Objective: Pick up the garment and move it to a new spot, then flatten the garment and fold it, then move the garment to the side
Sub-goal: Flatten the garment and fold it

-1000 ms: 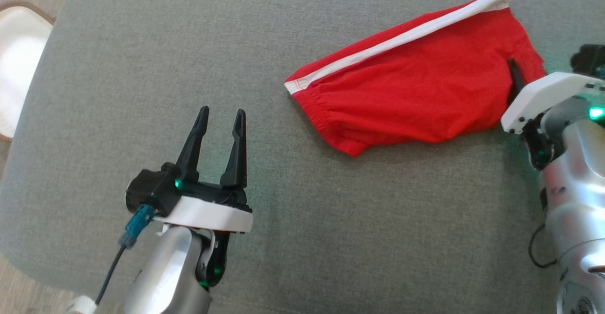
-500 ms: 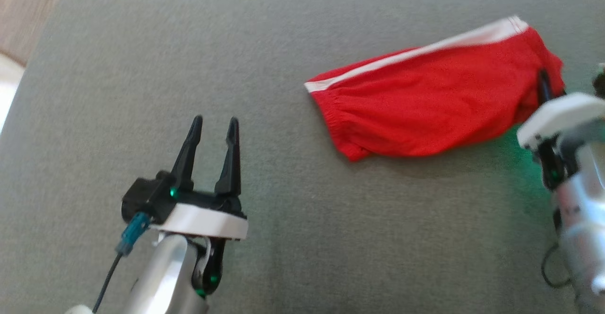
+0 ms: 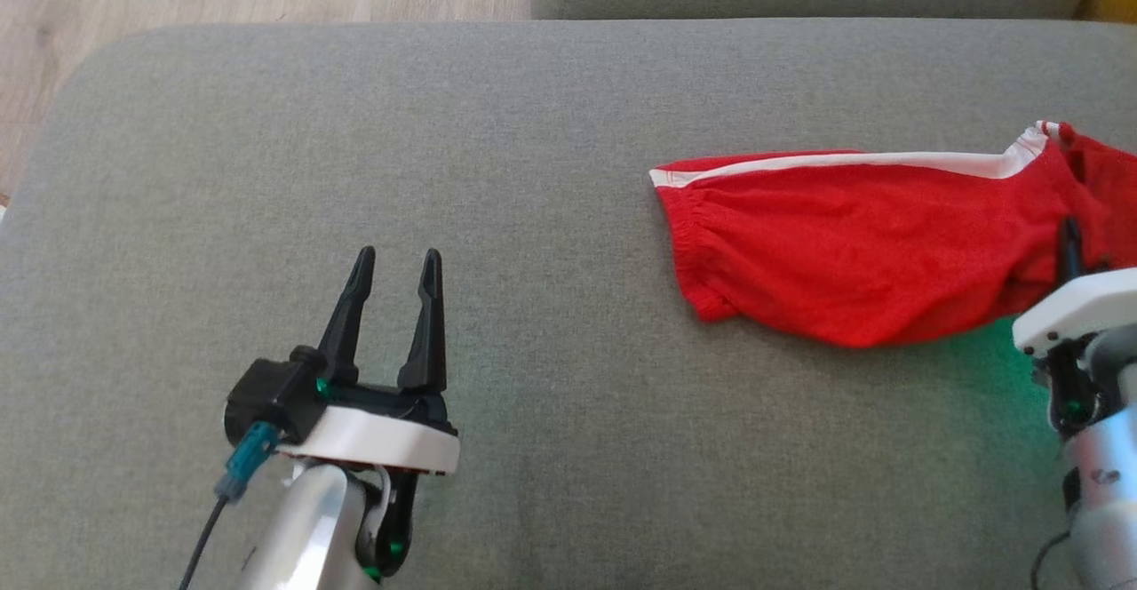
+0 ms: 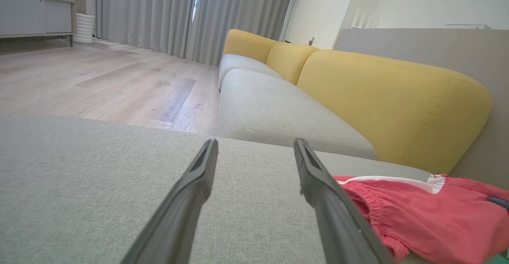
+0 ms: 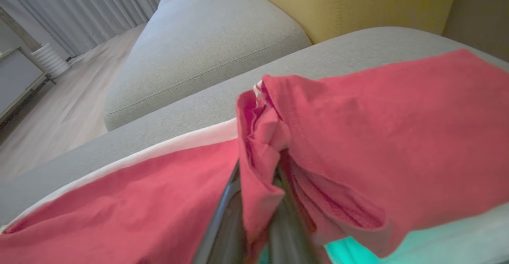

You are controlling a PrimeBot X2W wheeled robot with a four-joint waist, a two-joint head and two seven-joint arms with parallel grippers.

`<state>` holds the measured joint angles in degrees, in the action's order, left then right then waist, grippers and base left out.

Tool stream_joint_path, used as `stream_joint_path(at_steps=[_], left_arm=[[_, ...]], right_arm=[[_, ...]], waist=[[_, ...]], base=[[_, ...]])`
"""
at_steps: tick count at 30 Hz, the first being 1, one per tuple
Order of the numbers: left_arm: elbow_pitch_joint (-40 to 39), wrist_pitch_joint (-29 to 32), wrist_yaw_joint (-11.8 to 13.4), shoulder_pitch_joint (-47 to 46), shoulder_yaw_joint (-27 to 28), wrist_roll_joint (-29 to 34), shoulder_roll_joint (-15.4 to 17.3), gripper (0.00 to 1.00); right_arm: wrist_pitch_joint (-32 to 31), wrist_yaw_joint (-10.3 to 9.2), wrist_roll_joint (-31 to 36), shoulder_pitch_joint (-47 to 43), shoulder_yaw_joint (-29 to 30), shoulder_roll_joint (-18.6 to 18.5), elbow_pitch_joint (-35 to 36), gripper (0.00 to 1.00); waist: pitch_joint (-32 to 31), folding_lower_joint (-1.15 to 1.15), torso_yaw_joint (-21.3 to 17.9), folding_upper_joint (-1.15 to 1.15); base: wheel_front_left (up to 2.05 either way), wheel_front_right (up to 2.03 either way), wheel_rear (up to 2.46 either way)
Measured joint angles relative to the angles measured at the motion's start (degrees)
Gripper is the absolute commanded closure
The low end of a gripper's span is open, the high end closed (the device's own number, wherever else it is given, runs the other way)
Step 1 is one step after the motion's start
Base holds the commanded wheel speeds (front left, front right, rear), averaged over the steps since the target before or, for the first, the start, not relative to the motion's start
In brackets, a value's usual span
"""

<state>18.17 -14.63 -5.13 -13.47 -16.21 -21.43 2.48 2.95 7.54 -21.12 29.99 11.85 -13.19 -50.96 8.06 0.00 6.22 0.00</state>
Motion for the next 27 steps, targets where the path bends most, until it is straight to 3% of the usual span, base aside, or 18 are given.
stream_joint_path(at_steps=[6,14,21,27], left_arm=[[0.7,0.0,-0.42,0.99,0.43,0.33,0.01,0.0],[1.69,0.0,-0.51,2.29,1.2,0.82,0.02,0.0],[2.02,0.0,-0.76,3.81,1.54,1.29,0.04,0.0],[2.04,0.0,-0.92,4.14,1.35,1.33,0.08,0.0]], right_arm=[[0.21,0.0,-0.1,-0.28,-1.49,0.9,3.37,1.0],[2.71,0.0,-3.41,-3.12,-9.66,2.6,10.1,1.0],[3.19,0.0,-7.36,-3.87,-21.54,3.71,14.36,1.0],[3.63,0.0,-8.44,-3.75,-30.83,3.42,12.78,1.0]], waist=[[-0.98,0.0,0.58,0.0],[-3.53,0.0,1.66,0.0],[-5.51,0.0,3.03,0.0],[-5.83,0.0,4.9,0.0]], base=[[0.0,0.0,0.0],[0.0,0.0,0.0],[0.0,0.0,0.0],[0.0,0.0,0.0]])
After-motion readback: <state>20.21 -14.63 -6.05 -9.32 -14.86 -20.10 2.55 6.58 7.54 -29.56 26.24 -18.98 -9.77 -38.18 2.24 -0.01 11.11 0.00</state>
